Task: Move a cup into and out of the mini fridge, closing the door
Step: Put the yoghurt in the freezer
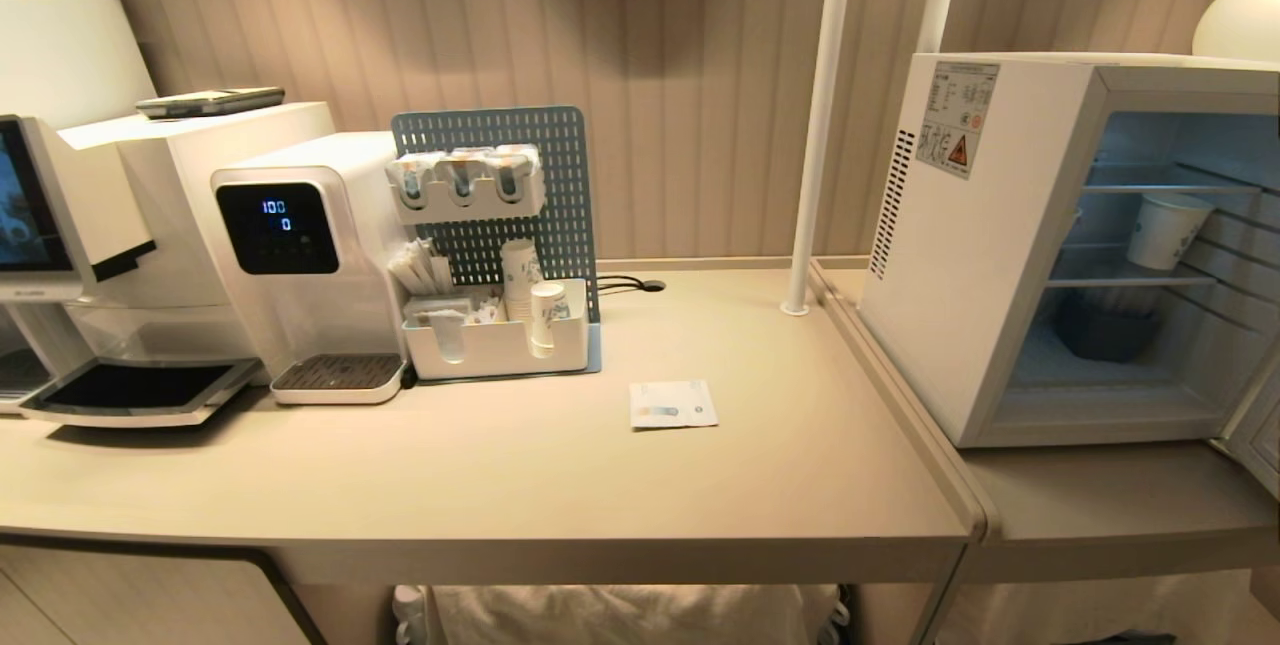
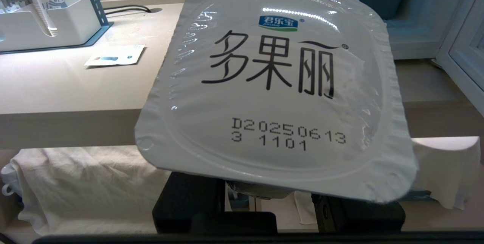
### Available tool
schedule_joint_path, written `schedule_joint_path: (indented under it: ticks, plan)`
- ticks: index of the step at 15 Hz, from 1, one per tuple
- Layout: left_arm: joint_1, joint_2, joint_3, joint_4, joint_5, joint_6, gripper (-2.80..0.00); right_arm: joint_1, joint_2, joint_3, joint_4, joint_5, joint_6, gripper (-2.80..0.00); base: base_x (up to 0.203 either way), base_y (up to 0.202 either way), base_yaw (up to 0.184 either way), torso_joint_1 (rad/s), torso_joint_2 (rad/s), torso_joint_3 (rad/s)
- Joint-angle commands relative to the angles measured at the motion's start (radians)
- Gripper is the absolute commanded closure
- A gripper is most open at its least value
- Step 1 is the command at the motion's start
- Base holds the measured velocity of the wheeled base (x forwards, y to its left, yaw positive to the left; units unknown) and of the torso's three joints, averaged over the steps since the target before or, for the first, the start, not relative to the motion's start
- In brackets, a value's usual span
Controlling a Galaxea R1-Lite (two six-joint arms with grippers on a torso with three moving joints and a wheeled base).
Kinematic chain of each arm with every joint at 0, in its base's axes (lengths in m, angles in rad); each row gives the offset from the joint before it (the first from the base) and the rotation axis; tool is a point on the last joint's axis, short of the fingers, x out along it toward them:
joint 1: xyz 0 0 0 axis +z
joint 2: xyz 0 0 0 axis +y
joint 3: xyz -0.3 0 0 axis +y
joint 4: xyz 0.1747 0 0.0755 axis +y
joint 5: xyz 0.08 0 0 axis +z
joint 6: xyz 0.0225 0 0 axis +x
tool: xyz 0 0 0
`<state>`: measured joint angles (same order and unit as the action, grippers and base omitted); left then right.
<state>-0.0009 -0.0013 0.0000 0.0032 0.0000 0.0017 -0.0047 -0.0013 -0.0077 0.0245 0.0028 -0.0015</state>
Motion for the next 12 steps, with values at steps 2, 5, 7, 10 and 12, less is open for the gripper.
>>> schedule_joint_path:
  ticks: [2, 5, 7, 10, 12]
  plan:
    - [0.0, 0.001, 0.0, 0.0, 0.0, 0.0, 0.0, 0.0, 0.001, 0.0, 0.0, 0.0, -0.002, 0.0, 0.0, 0.0, 0.0, 0.0, 0.0, 0.0]
    - [-0.001, 0.001, 0.0, 0.0, 0.0, 0.0, 0.0, 0.0, 0.001, 0.0, 0.0, 0.0, 0.0, 0.0, 0.0, 0.0, 0.0, 0.0, 0.0, 0.0]
    - [0.001, 0.001, 0.0, 0.0, 0.0, 0.0, 0.0, 0.0, 0.001, 0.0, 0.0, 0.0, -0.002, 0.0, 0.0, 0.0, 0.0, 0.0, 0.0, 0.0]
    - [0.001, 0.001, 0.0, 0.0, 0.0, 0.0, 0.0, 0.0, 0.001, 0.0, 0.002, 0.0, -0.002, 0.0, 0.0, 0.0, 0.0, 0.0, 0.0, 0.0]
    - [-0.001, 0.001, 0.0, 0.0, 0.0, 0.0, 0.0, 0.0, 0.001, 0.0, 0.002, 0.0, -0.002, 0.0, 0.0, 0.0, 0.0, 0.0, 0.0, 0.0]
